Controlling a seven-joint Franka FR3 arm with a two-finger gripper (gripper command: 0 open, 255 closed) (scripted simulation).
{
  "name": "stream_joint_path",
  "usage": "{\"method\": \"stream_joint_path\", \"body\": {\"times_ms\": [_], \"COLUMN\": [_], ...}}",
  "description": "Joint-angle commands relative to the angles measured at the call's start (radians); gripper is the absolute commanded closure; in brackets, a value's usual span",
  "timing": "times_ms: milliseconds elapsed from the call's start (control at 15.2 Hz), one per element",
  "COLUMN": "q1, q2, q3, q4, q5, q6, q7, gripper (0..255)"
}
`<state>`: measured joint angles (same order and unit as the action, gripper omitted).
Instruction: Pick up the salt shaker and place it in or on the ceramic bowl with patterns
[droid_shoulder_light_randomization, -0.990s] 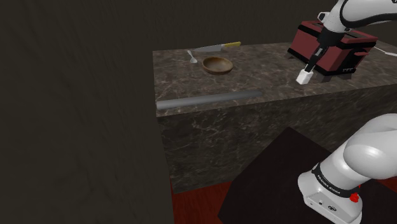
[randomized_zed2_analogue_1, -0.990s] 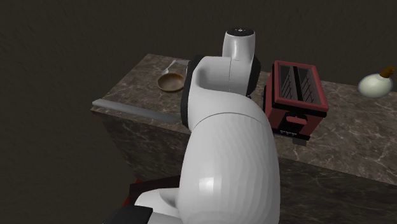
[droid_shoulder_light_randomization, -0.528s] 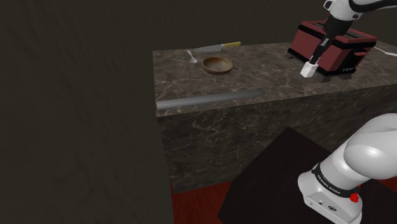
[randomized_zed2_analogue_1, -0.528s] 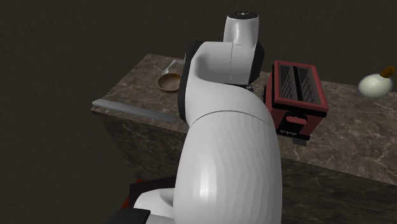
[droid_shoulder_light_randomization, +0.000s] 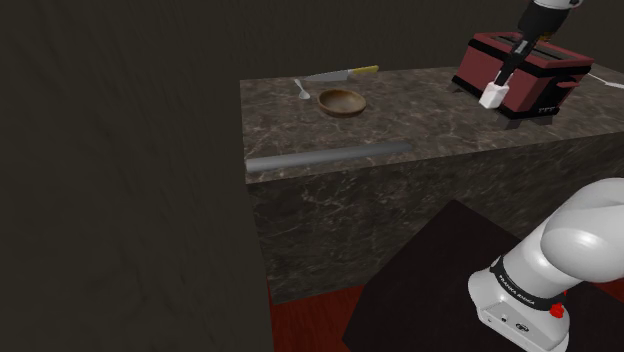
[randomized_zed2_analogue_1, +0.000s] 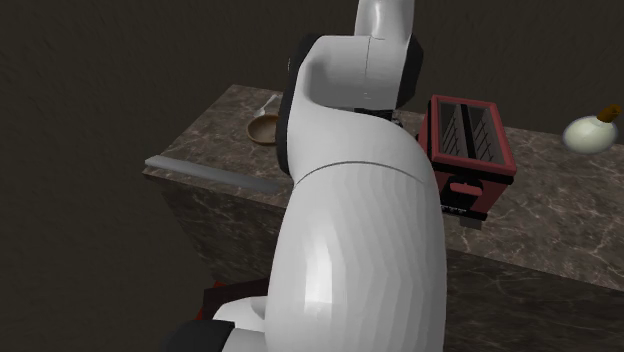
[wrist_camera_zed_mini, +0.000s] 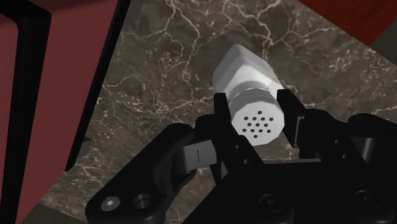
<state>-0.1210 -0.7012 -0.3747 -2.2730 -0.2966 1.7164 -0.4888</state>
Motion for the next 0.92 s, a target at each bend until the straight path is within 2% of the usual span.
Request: {"method": "stream_joint_path", "body": {"times_ms": [0,198,858], "q1": [0.002,0.005,0.100], "q2": [0.005,0.012,0.255], "q3": [0.005,0.009,0.117], "q4": [0.032,0.064,0.248], "q5": [0.005,0.010,0.113], "q6": [-0.027,-0.052,-0.025], "q7": [-0.003,-0.007,0.152], "gripper": [255,255,255]}}
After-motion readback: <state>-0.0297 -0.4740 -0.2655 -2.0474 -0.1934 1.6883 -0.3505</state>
